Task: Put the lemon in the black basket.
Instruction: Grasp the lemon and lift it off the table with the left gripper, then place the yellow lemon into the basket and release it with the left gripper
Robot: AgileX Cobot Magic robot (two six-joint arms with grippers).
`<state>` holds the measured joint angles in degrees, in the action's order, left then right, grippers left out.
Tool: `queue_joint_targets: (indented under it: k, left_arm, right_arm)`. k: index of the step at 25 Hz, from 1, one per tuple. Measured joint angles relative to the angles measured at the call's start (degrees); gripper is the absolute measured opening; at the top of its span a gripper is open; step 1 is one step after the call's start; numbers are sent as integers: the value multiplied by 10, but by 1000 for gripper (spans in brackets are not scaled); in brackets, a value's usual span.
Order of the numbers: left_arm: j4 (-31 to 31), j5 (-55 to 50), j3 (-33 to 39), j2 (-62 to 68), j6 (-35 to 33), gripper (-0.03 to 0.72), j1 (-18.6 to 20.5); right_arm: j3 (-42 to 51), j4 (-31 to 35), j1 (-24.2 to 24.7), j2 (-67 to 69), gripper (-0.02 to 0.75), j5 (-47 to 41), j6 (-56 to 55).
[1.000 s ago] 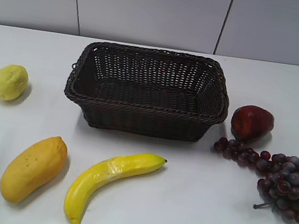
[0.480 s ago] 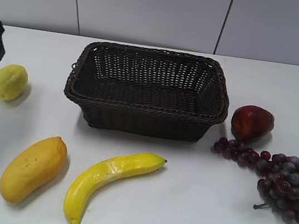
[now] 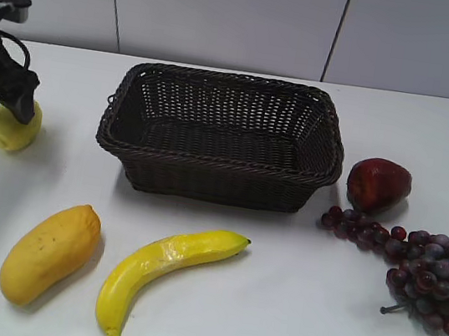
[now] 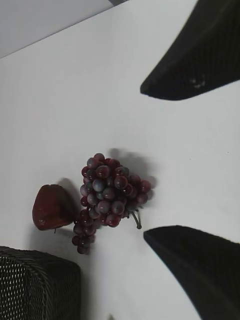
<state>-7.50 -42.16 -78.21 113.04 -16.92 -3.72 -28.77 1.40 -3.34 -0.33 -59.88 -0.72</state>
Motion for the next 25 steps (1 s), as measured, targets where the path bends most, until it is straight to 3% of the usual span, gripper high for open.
queue_joint_targets:
  k: [5, 9, 19, 22, 25]
  left_arm:
    - [0, 3, -1, 26, -1, 599, 0]
    - [0, 5, -2, 22, -1, 474, 0]
    - [-16, 26, -17, -101, -1, 476, -2]
    - [-38, 42, -43, -127, -18, 476, -24]
    - [-46, 68, -68, -134, -48, 476, -75]
  right_arm:
    - [0, 0, 0, 0, 591, 0, 0]
    - [0, 0, 0, 0, 591, 0, 0]
    - [0, 0, 0, 0, 591, 0, 0]
    - [0, 0, 0, 0, 591, 0, 0]
    - [0, 0, 0, 0, 591, 0, 0]
